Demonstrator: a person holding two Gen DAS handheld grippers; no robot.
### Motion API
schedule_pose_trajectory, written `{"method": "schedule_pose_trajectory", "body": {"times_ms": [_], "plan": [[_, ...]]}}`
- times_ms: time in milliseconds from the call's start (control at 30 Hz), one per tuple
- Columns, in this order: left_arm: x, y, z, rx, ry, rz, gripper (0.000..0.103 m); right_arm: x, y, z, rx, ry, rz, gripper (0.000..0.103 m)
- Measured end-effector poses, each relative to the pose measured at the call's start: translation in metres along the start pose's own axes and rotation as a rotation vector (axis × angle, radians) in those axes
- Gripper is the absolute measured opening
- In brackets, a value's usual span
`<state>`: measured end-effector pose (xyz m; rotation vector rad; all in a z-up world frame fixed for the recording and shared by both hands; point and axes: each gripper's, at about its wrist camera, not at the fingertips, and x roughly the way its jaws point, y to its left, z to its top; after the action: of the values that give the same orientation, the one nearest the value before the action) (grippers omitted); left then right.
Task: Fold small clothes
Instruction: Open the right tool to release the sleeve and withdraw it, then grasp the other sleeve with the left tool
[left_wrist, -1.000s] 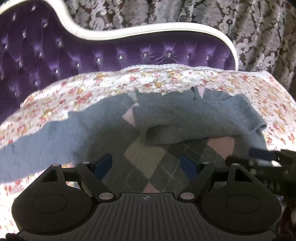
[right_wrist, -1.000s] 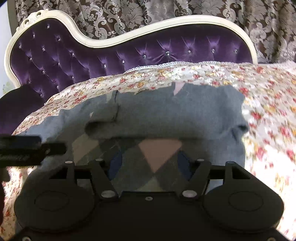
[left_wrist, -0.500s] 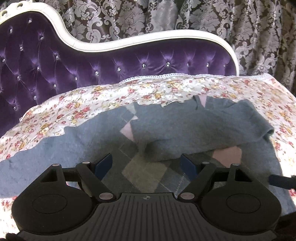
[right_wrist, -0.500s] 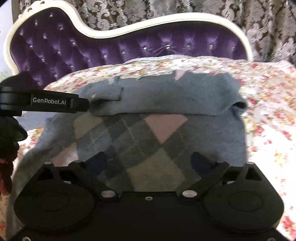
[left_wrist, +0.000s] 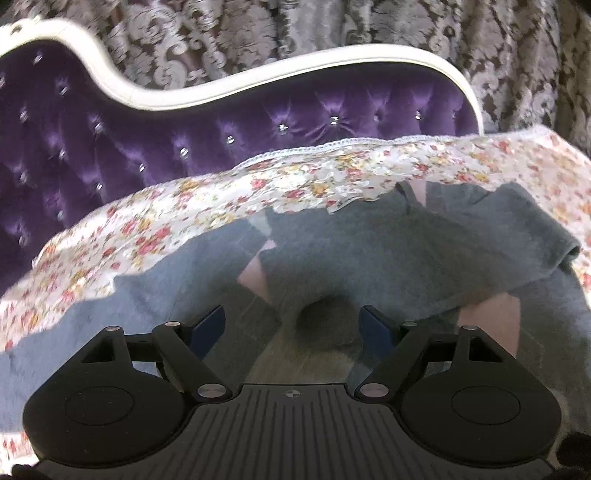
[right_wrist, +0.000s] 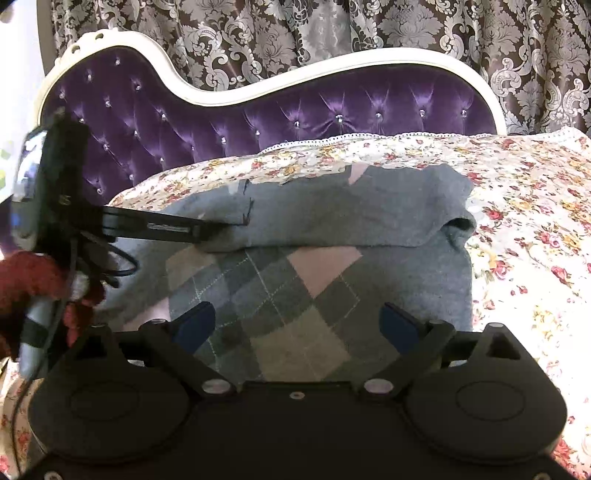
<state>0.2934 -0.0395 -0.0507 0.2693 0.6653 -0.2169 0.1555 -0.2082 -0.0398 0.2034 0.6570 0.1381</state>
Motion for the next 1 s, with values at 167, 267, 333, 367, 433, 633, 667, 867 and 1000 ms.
{"method": "schedule_pose_trajectory", "body": {"times_ms": [167, 267, 333, 367, 433, 633, 667, 867, 1000], "plan": [[0.024, -0.014, 0.008, 0.079, 0.013, 0.035, 0.063, 0.003, -0.004, 0.002, 0.020, 0.013, 0.021, 0.096], [0.042, -0.010, 0.015, 0.039, 0.057, 0.021, 0.044, 0.005, -0.009, 0.003, 0.033, 0.021, 0.028, 0.096], [0.050, -0.001, 0.020, -0.021, 0.079, 0.018, 0.030, 0.005, -0.012, 0.005, 0.033, 0.024, 0.026, 0.096], [0.052, 0.006, 0.021, -0.057, 0.076, 0.012, 0.012, 0.005, -0.013, 0.006, 0.032, 0.025, 0.023, 0.096], [0.052, 0.021, 0.024, -0.132, 0.065, 0.005, 0.005, 0.006, -0.017, 0.010, 0.035, 0.026, 0.021, 0.095], [0.033, 0.065, 0.021, -0.258, 0.004, 0.063, 0.004, 0.003, -0.033, 0.024, 0.022, 0.001, -0.025, 0.095], [0.032, 0.074, 0.019, -0.283, 0.004, 0.059, 0.004, 0.003, -0.038, 0.028, 0.023, -0.004, -0.036, 0.095], [0.040, 0.089, 0.007, -0.327, 0.065, -0.014, 0.006, 0.015, -0.070, 0.051, 0.048, -0.042, -0.110, 0.095], [0.043, 0.095, 0.002, -0.359, 0.066, -0.037, 0.007, 0.035, -0.093, 0.069, 0.090, -0.053, -0.129, 0.087]]}}
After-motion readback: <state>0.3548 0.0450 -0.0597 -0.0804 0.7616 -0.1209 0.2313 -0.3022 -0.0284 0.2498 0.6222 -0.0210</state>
